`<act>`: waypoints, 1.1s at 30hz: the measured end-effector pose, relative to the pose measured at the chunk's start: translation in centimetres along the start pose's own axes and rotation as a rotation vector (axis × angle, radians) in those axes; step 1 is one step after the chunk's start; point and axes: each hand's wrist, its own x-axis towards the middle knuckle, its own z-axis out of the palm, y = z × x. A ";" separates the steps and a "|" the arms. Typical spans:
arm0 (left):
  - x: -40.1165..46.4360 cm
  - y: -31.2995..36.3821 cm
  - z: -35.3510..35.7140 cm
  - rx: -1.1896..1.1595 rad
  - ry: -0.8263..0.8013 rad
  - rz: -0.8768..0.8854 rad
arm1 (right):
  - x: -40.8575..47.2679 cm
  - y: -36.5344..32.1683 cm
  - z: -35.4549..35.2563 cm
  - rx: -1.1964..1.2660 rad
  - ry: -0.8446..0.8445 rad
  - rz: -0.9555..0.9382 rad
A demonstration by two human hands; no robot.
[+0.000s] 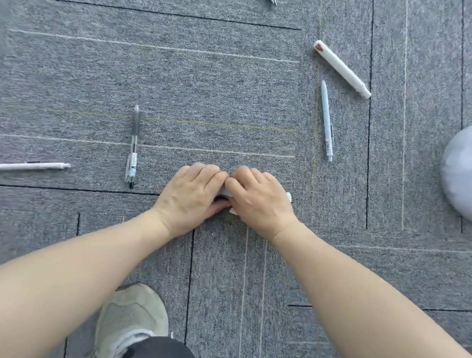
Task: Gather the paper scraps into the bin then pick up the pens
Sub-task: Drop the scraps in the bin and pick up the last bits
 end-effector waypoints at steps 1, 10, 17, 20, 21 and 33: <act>0.4 -0.1 0.0 0.013 0.007 0.045 | -0.2 0.1 -0.2 0.025 -0.028 0.001; 2.7 0.0 -0.6 -0.057 0.013 0.262 | -1.2 -0.3 -3.6 0.323 -0.089 0.518; 11.6 4.4 -9.5 -0.661 0.144 -0.105 | 3.4 4.9 -14.2 0.719 0.549 0.905; 16.8 9.0 -14.4 -0.801 0.226 -0.015 | 3.7 8.3 -21.2 0.637 0.798 0.898; 18.6 10.9 -15.8 -0.852 0.241 0.015 | 3.3 9.6 -23.6 0.596 0.878 0.911; 34.8 38.6 -19.5 -0.912 -0.057 0.139 | -13.3 23.2 -36.6 0.442 0.993 1.417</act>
